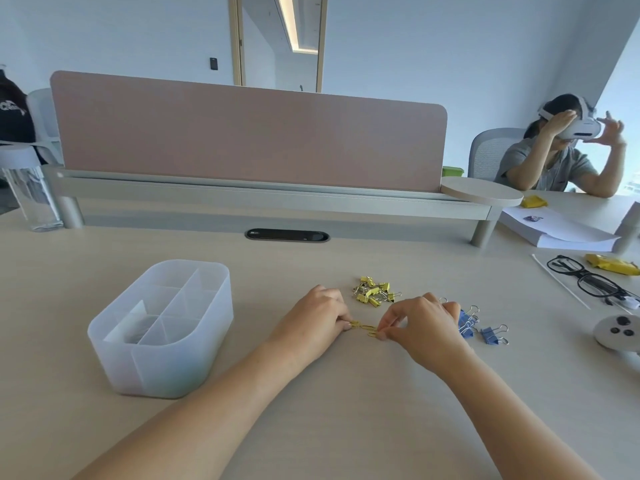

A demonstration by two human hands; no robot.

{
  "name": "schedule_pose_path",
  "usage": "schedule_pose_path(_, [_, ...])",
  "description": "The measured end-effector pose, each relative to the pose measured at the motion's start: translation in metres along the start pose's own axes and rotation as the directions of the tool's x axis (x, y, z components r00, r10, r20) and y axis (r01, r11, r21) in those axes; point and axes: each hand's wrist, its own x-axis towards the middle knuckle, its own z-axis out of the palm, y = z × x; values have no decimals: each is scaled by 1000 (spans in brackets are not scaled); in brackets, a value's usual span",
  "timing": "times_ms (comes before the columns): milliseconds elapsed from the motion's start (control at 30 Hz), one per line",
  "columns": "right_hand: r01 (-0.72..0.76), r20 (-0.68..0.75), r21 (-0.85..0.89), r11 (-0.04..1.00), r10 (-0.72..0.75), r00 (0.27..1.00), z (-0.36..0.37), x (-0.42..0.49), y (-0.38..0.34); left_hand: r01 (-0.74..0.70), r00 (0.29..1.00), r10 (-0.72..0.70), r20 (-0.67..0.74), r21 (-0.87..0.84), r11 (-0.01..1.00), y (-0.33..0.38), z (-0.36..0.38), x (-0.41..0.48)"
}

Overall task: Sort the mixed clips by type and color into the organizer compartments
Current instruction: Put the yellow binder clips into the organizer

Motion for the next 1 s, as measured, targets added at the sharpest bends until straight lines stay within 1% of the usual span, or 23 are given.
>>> schedule_pose_path(100, [24,-25,26,999,-23,999,3,0,-3,21,1000,-21,0,32,999,-3,-5,-4])
schedule_pose_path(167, [30,-30,10,1000,-30,999,4,1,-5,30,999,-31,16,55,998,-2,-7,-5])
schedule_pose_path(333, [35,4,0,999,-35,999,7,2,-10,55,998,-57,27,85,995,0,-5,0])
schedule_pose_path(400, [45,31,-29,999,-44,999,7,4,-11,53,998,-57,28,122,991,0,-3,2])
schedule_pose_path(533, [87,85,-124,988,-77,993,9,9,-11,20,998,-34,53,240,971,8,-4,6])
schedule_pose_path(600, [122,102,-193,974,-104,989,10,11,-12,-64,998,66,7,343,937,14,-7,6])
schedule_pose_path(633, [139,106,-230,963,-117,987,11,11,-13,-73,997,65,34,381,922,16,-10,5])
schedule_pose_path(667, [154,108,-262,953,-129,986,12,11,-15,-78,995,43,92,428,900,18,-10,5])
schedule_pose_path(700, [164,108,-282,945,-138,984,12,10,-17,-74,993,19,120,477,876,18,-9,4])
schedule_pose_path(767, [170,98,-288,942,-148,984,14,9,-18,-79,995,25,100,575,814,17,-3,4])
schedule_pose_path(833, [169,82,-274,947,-152,985,16,8,-16,-92,996,68,63,570,817,13,6,6])
schedule_pose_path(900, [174,79,-269,947,-158,984,15,7,-15,-130,990,75,117,579,805,24,-2,6])
schedule_pose_path(933, [176,81,-268,947,-160,984,15,6,-15,-155,984,71,166,573,805,27,-7,6])
schedule_pose_path(967, [182,82,-269,946,-166,983,14,6,-14,-151,977,33,209,575,804,27,-10,6])
schedule_pose_path(1000, [189,84,-271,944,-172,981,13,5,-15,-131,979,12,202,587,799,19,-8,8])
